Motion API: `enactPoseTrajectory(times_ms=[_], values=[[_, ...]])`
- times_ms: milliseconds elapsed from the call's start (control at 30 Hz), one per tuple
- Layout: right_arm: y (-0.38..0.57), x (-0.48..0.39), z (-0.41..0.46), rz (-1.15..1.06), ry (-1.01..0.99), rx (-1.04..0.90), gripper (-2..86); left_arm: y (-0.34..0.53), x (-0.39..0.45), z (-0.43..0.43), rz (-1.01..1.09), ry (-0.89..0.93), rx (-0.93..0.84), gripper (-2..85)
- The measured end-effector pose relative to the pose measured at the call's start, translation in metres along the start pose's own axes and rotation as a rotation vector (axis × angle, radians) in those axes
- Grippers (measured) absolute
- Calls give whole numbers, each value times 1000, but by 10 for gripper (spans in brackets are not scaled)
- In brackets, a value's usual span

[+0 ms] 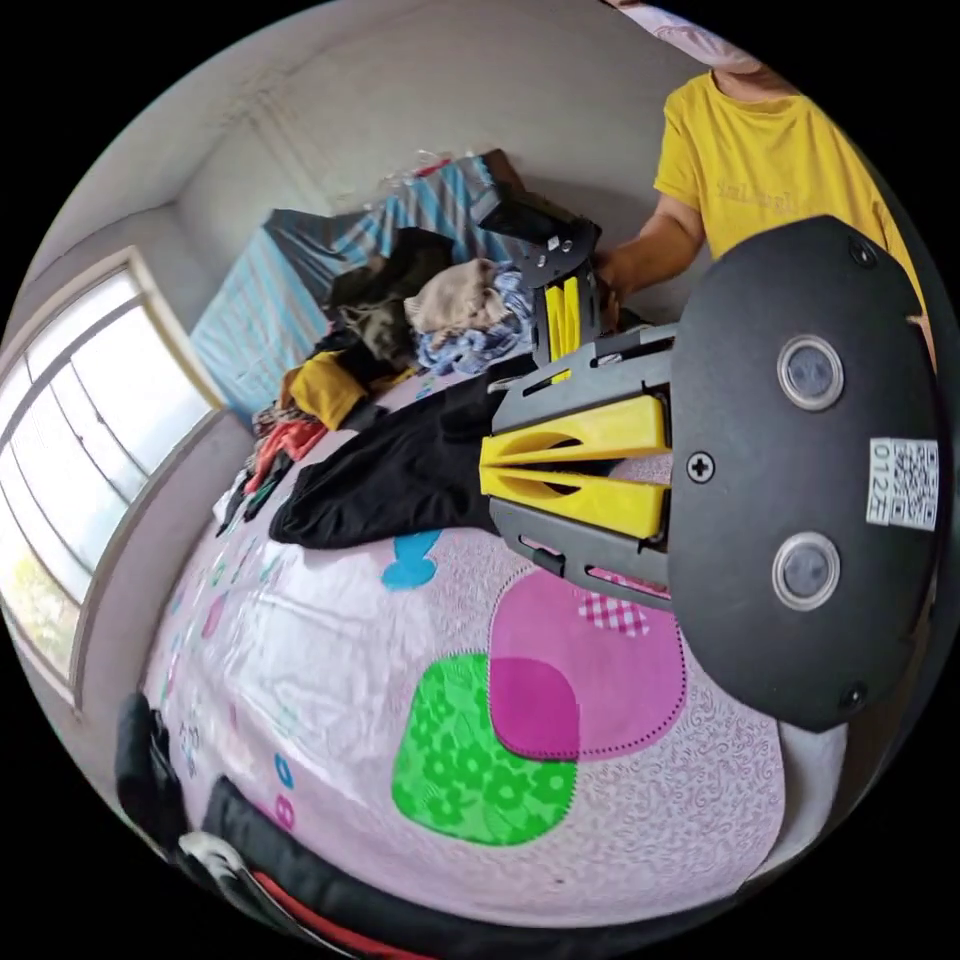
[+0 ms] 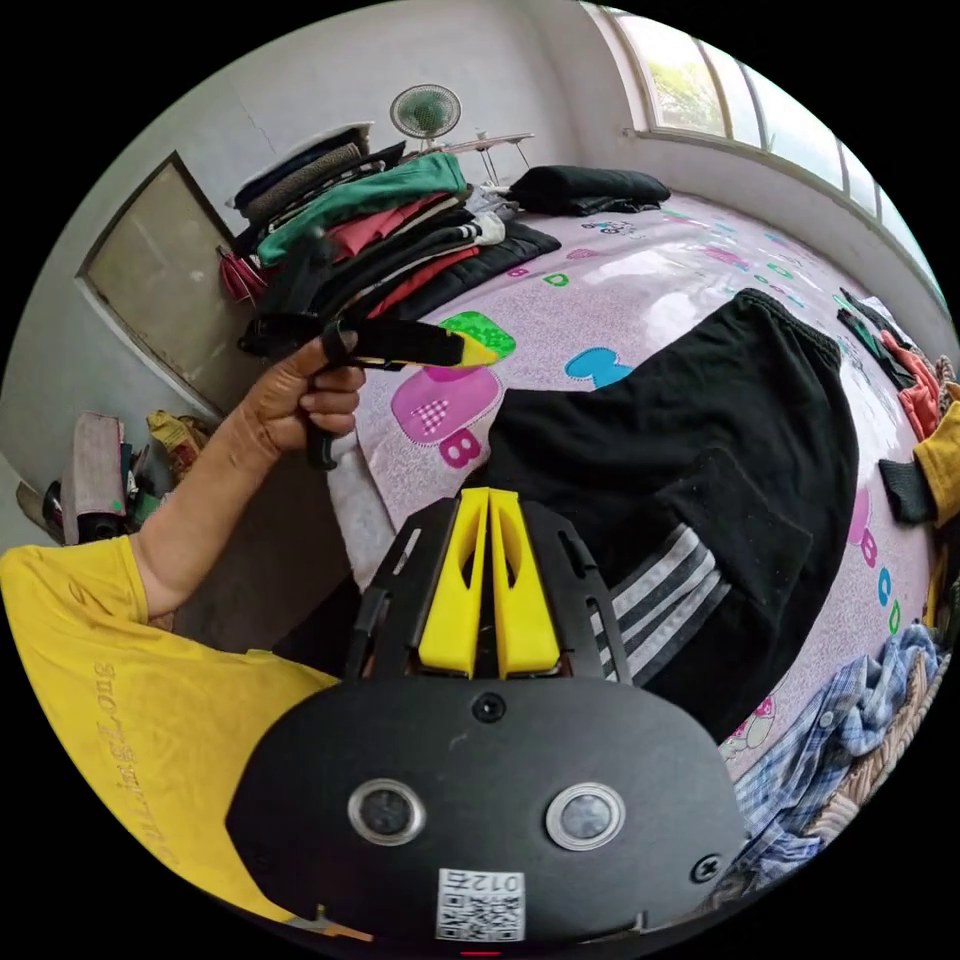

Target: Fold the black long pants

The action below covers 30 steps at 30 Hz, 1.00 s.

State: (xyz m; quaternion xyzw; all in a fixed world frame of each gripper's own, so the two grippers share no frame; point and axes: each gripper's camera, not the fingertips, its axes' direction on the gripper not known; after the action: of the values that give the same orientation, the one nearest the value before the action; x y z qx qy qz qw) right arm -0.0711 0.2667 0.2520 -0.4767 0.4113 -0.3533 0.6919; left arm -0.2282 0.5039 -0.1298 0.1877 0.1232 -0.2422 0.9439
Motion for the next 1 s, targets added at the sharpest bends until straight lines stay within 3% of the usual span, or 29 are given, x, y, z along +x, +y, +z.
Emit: enactPoseTrajectory(times_ms=[133,333,433,533,633,767,833,1000], values=[[12,-12,14,-14,24,-118,7,-12,-2,49,-46,-169,-177,2],[24,-31,9,-83,141,-222,6,3,-23,69,-99,-59,-160,0],[30,-30,-6,-68,119,-207,7,16,-14,67,-122,-89,-117,1],[59,-24,-60,-14,116,-25,7,36,27,61,35,-120,-69,3],[97,-9,-105,49,76,92,7,61,63,84,187,-118,-165,4],[134,1,-102,105,55,14,6,95,80,131,253,-263,-320,3],[146,-2,-86,113,143,-91,5,105,77,136,228,-228,-275,1],[170,-14,-97,148,110,1,5,133,80,145,160,-198,-228,2]])
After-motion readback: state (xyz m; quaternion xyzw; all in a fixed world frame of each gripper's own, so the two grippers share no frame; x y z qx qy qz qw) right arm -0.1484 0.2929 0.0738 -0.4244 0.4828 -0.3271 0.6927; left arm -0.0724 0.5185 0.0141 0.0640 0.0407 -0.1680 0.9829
